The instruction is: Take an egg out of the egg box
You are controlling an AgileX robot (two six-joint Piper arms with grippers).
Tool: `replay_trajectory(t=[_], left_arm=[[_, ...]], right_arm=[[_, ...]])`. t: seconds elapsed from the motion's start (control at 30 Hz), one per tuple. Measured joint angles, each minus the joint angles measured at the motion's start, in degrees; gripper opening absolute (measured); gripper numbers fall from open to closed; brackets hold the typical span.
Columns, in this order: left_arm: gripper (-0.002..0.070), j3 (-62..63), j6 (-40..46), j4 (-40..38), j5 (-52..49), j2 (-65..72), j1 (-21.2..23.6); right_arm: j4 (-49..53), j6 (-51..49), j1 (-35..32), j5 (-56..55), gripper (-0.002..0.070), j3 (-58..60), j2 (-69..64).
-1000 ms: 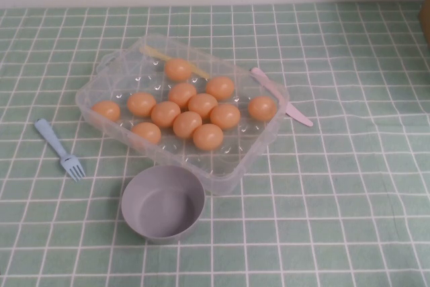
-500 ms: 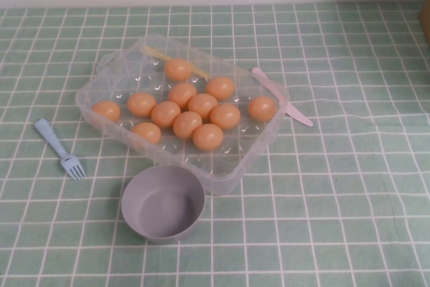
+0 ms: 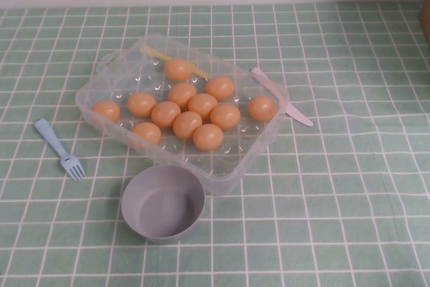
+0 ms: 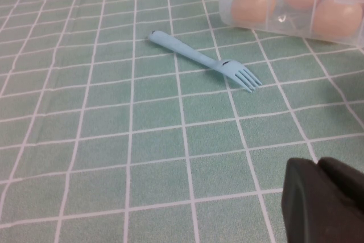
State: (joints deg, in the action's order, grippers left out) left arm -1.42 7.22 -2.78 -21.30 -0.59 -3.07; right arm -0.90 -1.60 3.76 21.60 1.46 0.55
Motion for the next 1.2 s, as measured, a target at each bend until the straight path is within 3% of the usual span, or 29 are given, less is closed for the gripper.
replay_trajectory(t=[0.33, 0.43, 0.6, 0.7, 1.07, 1.2], left_arm=[[-0.0004, 0.0, -0.24, -0.84, 0.43, 0.0, 0.0], [-0.0004, 0.0, -1.67, -6.84, 3.85, 0.0, 0.0], [-0.0004, 0.0, -7.76, -24.94, 13.15, 0.0, 0.0], [-0.0004, 0.0, -9.02, -30.7, 16.86, 0.0, 0.0], [-0.0004, 0.0, -9.64, -33.25, 19.29, 0.0, 0.0], [-0.0004, 3.02, -9.64, -32.27, 14.5, 1.93, 0.0]], right_arm=[[0.0, 0.0, 0.0, 0.0, -0.0018, 0.0, 0.0], [0.0, 0.0, 0.0, 0.0, -0.0018, 0.0, 0.0], [0.0, 0.0, 0.0, 0.0, -0.0018, 0.0, 0.0], [0.0, 0.0, 0.0, 0.0, -0.0018, 0.0, 0.0], [0.0, 0.0, 0.0, 0.0, -0.0018, 0.0, 0.18], [0.0, 0.0, 0.0, 0.0, -0.0018, 0.0, 0.28]])
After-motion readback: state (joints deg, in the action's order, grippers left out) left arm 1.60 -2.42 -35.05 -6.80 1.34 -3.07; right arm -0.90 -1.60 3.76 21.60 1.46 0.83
